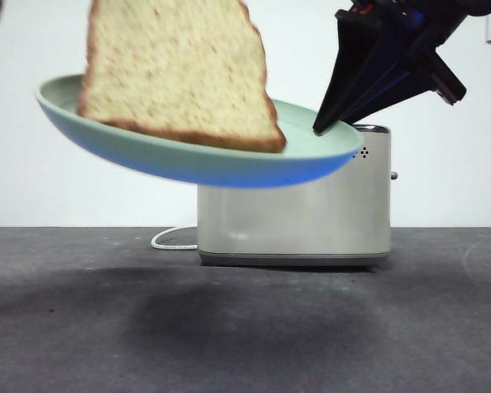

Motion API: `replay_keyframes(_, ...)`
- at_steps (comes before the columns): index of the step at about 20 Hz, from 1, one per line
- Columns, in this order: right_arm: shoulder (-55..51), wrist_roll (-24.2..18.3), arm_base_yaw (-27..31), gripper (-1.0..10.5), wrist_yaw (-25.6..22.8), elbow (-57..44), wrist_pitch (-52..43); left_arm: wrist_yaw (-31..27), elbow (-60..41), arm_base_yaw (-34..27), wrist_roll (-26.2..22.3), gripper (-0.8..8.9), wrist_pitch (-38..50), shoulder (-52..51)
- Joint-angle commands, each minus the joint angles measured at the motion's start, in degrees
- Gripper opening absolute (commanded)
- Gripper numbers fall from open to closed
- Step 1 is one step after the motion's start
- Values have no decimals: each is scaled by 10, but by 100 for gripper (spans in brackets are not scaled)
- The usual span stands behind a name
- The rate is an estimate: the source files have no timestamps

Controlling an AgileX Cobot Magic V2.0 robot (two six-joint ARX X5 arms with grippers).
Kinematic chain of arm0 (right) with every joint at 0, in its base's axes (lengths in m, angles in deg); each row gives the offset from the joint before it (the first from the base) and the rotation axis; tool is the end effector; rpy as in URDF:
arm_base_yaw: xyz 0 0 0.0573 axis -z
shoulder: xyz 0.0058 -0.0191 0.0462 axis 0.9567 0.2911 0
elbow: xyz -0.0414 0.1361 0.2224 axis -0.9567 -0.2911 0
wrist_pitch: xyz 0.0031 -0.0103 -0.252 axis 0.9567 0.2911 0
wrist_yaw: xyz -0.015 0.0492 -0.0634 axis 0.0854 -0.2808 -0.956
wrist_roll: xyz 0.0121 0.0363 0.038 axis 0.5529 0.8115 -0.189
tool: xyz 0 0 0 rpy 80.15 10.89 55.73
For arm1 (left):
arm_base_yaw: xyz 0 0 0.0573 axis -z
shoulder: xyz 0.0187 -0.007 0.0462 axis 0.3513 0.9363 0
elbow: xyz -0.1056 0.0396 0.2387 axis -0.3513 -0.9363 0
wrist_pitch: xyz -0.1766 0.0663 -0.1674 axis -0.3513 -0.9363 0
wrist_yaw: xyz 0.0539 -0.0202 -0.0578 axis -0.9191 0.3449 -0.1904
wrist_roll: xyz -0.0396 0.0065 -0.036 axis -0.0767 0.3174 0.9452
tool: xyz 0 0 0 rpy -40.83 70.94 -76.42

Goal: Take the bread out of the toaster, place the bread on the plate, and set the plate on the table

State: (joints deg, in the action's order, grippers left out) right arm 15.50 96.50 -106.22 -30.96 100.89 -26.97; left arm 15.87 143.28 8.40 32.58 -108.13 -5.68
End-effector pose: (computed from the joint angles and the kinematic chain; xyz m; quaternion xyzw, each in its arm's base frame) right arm 0.2083 0.1471 0.2728 0.0174 0.4564 0.3592 0.8138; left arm 0.1717 -0.1123 0.3189 -0.1425 0.4015 -0.4154 0.8037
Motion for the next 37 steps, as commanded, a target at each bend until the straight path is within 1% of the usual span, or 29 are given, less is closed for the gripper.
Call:
replay_keyframes(1,2,6,-1,-17,2,-1,-10,7,-2,-1,-13,-8,20,35)
replay_keyframes(5,2,6,-2,-17,5,-1,-14,0,-2,0,-10,13,14,90)
replay_keyframes(6,2,6,-2,-17,6,-1,-14,-1,-2,0,-10,100,14,97)
replay_keyframes(8,2,6,-2,-17,6,-1,-14,-6,-2,1,-10,422,15,100)
replay_keyframes(9,2,6,-2,-17,6,-1,-14,-8,-2,3,-10,483,15,100)
replay_keyframes(12,2,6,-3,-17,10,-1,-8,-7,-2,6,-10,479,12,100)
replay_keyframes(13,2,5,-3,-17,21,-1,-2,0,-2,7,-10,478,10,100)
replay_keyframes(15,2,4,-3,-17,21,-1,5,27,1,7,-7,477,7,97)
replay_keyframes(17,2,4,-3,-17,21,-1,6,21,19,5,-11,468,-18,91)
replay_keyframes(19,2,4,-3,-17,21,-1,12,-22,55,5,-23,468,-58,90)
replay_keyframes(22,2,2,-3,-17,21,-1,16,-81,117,7,-58,468,-118,90)
replay_keyframes(24,2,2,-3,-17,21,-1,14,-110,159,7,-82,468,-162,89)
replay_keyframes(26,2,9,-3,-17,21,-1,5,-151,195,7,-104,467,-206,84)
replay_keyframes(28,2,19,-3,-17,21,-1,-10,-186,213,7,-104,457,-231,65)
replay_keyframes(29,2,25,-3,-17,21,-1,-19,-197,213,7,-108,376,-231,50)
replay_keyframes(31,7,40,-2,-18,21,-1,-42,-215,213,7,-113,100,-229,18)
replay_keyframes(32,13,50,-2,-18,20,-1,-54,-215,213,7,-115,-5,-231,3)
replay_keyframes(33,24,59,-2,-17,21,-1,-66,-214,213,7,-116,-8,-232,-14)
replay_keyframes(37,95,75,2,-17,16,-1,-103,-214,213,16,-116,-8,-238,-74)
